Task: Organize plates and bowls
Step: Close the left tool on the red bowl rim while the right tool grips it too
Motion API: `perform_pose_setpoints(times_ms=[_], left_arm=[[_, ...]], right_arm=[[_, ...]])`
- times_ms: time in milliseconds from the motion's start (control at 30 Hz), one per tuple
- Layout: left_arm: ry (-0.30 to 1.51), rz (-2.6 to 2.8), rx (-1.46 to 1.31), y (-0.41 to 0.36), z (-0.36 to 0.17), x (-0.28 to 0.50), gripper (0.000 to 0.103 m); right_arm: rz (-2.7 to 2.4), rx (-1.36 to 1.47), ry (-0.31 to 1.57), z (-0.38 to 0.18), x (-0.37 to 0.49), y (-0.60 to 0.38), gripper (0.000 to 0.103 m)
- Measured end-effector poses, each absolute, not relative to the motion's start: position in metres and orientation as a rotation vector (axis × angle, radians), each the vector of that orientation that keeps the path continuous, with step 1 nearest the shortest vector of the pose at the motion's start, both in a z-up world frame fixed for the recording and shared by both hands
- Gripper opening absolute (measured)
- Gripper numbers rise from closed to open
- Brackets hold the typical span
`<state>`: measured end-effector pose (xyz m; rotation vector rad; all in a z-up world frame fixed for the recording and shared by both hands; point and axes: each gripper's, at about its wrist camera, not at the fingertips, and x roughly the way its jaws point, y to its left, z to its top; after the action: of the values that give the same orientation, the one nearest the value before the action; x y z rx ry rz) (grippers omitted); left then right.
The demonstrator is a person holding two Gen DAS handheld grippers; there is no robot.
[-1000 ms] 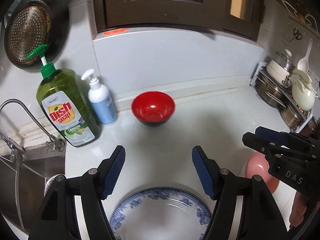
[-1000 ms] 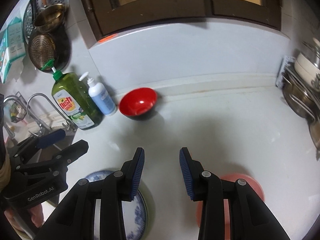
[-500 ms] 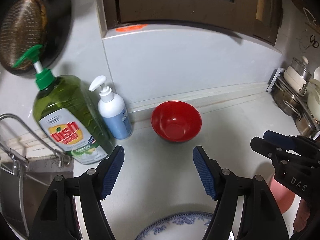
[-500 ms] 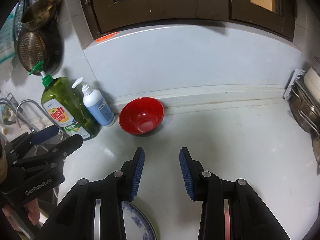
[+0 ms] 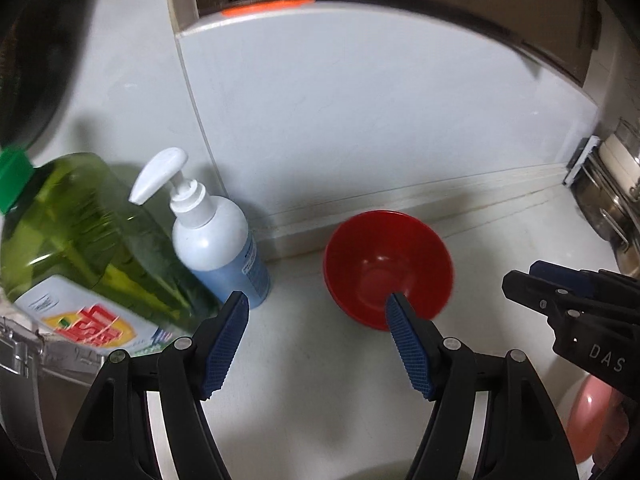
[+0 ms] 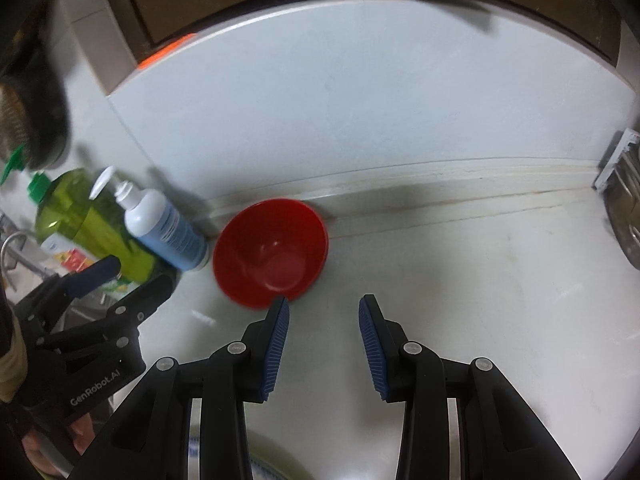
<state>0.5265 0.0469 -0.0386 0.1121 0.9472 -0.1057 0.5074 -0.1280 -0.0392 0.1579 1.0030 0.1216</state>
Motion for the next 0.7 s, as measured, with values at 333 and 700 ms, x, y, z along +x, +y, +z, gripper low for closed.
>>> perform_pose_setpoints(times_ms=[333, 700], left_arm=[[0.994, -0.114, 0.114, 0.042, -0.075, 0.558, 0.070], [0.994, -0.118, 0.090, 0.031, -0.099, 0.582, 0.060]], right_arm=[[0.118, 0.239, 1.061, -0.075, 0.550, -0.125, 0.038], [0.088, 0.283, 1.114, -0.107, 0.572, -0.131, 0.030]])
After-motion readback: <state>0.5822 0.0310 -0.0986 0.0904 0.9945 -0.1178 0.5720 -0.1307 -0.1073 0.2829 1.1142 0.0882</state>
